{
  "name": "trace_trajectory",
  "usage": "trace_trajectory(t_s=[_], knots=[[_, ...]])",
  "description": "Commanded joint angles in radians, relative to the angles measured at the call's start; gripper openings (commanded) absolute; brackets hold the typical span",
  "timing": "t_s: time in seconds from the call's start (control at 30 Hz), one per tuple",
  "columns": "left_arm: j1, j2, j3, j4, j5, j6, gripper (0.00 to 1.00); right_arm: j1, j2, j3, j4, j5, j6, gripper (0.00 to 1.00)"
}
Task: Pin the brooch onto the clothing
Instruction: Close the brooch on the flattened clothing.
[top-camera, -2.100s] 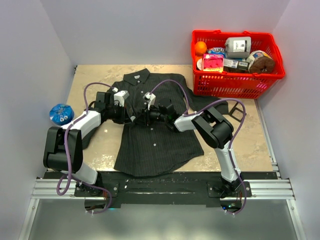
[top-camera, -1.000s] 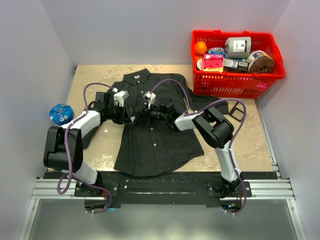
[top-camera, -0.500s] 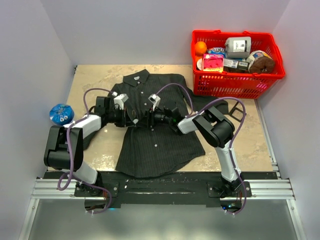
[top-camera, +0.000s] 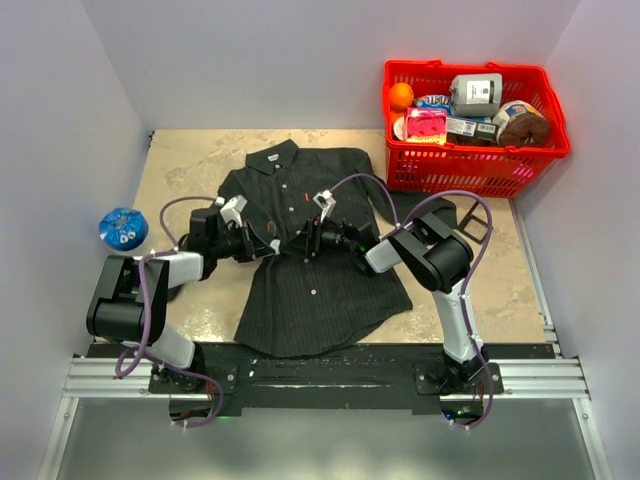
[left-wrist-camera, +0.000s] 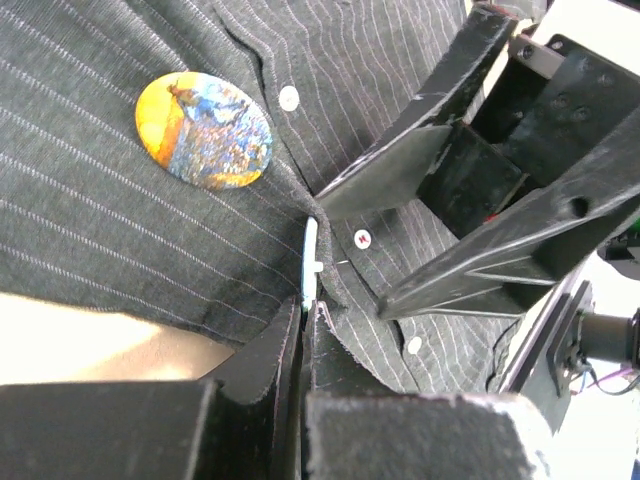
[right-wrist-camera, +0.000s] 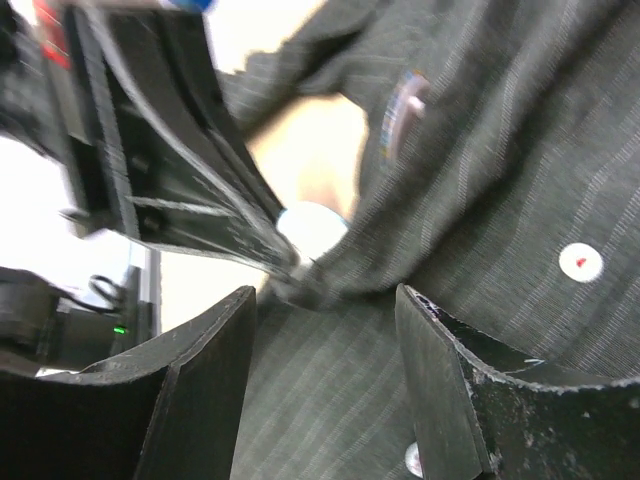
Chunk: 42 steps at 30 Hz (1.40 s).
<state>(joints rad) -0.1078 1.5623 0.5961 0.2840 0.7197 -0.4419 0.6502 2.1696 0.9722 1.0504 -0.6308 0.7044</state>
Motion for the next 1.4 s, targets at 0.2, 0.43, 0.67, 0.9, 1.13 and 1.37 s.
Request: trace_trajectory(t_s=[0.2, 0.43, 0.67, 0.9, 1.13, 1.37], knots=[[-0.006, 0.045, -0.235, 0.631, -0.051, -0.282, 0.00, -0.014, 0.052, 0.046, 0.194, -0.040, 0.125, 0.58], [-0.006, 0.114, -0.292, 0.834, -0.031, -0.313, 0.00, -0.011, 0.087, 0.042, 0.183, -0.018, 0.145, 0.54], [-0.006, 0.127, -0.295, 0.857, -0.013, -0.316, 0.00, -0.007, 0.137, 0.048, 0.244, -0.015, 0.199, 0.49], [-0.006, 0.120, -0.305, 0.845, -0.009, -0.314, 0.00, -0.007, 0.168, 0.053, 0.324, -0.024, 0.244, 0.45], [-0.006, 0.120, -0.312, 0.836, -0.009, -0.322, 0.00, -0.017, 0.176, 0.042, 0.372, -0.030, 0.273, 0.45], [-0.006, 0.130, -0.323, 0.848, 0.001, -0.330, 0.00, -0.017, 0.187, 0.048, 0.395, -0.032, 0.288, 0.46]])
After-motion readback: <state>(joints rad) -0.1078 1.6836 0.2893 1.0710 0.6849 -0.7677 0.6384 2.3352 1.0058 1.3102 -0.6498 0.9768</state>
